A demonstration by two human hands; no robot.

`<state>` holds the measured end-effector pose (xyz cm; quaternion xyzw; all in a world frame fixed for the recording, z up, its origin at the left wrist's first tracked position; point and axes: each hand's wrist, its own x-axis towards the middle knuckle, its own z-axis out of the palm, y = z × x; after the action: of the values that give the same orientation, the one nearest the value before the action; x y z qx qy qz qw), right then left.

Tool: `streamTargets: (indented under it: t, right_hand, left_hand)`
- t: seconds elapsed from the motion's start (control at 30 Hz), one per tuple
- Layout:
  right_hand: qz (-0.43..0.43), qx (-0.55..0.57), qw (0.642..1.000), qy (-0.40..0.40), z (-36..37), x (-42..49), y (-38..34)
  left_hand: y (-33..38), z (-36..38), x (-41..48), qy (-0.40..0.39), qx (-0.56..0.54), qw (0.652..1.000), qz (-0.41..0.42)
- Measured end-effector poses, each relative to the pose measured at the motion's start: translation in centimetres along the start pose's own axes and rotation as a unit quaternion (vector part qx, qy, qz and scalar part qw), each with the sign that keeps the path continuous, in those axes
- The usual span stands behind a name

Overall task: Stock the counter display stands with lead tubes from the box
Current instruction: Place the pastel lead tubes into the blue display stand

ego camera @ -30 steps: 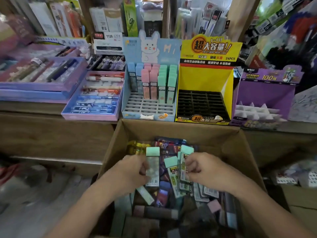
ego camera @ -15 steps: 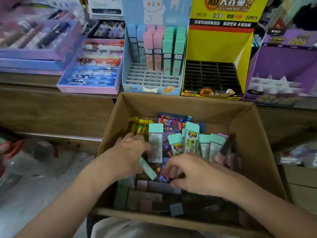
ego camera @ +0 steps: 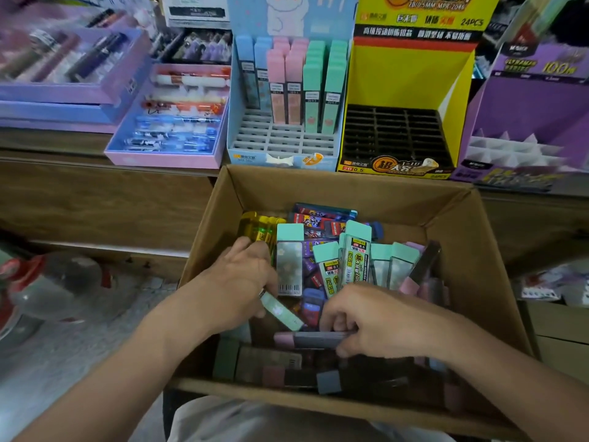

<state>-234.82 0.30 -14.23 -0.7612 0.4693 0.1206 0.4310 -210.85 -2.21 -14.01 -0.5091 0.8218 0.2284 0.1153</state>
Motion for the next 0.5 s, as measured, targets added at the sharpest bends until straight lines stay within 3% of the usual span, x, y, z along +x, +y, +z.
streamTargets:
  t: [0.3, 0.5]
  right_hand:
    - [0.044, -0.042, 0.995, -0.074, -0.8, -1.8, 1.4]
    - [0.043, -0.064, 0.991, -0.109, 0.0, -2.1, 0.7]
  left_hand:
    - [1.9, 0.0, -0.5, -0.184, -0.130, 0.974, 0.013]
    - [2.9, 0.1, -0.7, -0.200, -0.097, 0.974, 0.042]
